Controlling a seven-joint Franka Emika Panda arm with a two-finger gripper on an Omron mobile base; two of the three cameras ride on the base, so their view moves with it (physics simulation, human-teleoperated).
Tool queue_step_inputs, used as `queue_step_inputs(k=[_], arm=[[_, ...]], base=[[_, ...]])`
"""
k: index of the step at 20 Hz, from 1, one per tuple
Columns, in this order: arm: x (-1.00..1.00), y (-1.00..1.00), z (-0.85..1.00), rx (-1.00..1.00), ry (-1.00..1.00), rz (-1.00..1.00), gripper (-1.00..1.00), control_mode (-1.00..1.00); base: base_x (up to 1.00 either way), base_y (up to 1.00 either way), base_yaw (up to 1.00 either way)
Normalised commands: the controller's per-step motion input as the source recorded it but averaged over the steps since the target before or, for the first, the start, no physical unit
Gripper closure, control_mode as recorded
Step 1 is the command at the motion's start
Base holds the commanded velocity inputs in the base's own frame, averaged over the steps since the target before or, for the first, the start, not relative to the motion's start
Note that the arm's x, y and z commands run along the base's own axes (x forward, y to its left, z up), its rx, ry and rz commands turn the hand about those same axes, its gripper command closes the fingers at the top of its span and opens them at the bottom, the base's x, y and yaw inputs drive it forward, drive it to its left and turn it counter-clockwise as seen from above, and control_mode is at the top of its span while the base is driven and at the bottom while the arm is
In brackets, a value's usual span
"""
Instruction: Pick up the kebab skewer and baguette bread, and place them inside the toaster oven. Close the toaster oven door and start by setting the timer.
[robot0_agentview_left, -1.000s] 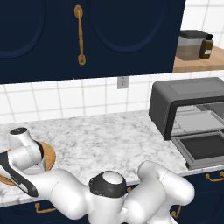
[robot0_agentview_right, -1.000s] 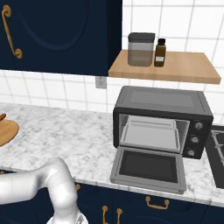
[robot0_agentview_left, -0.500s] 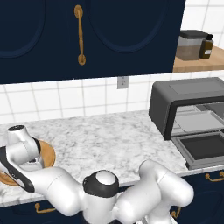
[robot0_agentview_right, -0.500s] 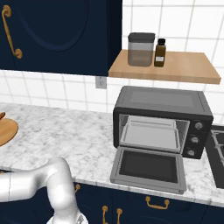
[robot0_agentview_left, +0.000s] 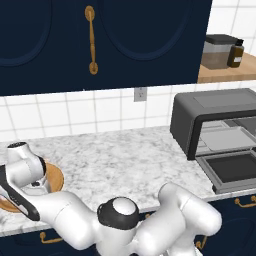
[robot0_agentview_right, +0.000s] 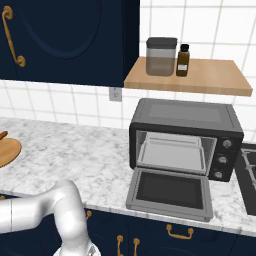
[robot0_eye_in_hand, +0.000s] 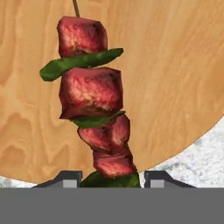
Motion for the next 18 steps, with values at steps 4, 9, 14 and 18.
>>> queue_step_inputs(k=[4, 9, 14, 18], arm=[[-0.45, -0.90, 0.93, 0.03, 0.00, -0.02, 1.00, -1.00], [-0.17, -1.00, 0.80, 0.04, 0.00, -0.07, 1.00, -1.00], [0.00, -1.00, 0.52, 0.01, 0.00, -0.10, 1.00, -1.00], [0.00, -1.00, 0.49, 0.00, 0.00, -0.07, 1.00, -1.00]], base=[[0.00, 0.00, 0.00], [0.00, 0.00, 0.00], [0.00, 0.00, 0.00], [0.00, 0.00, 0.00]])
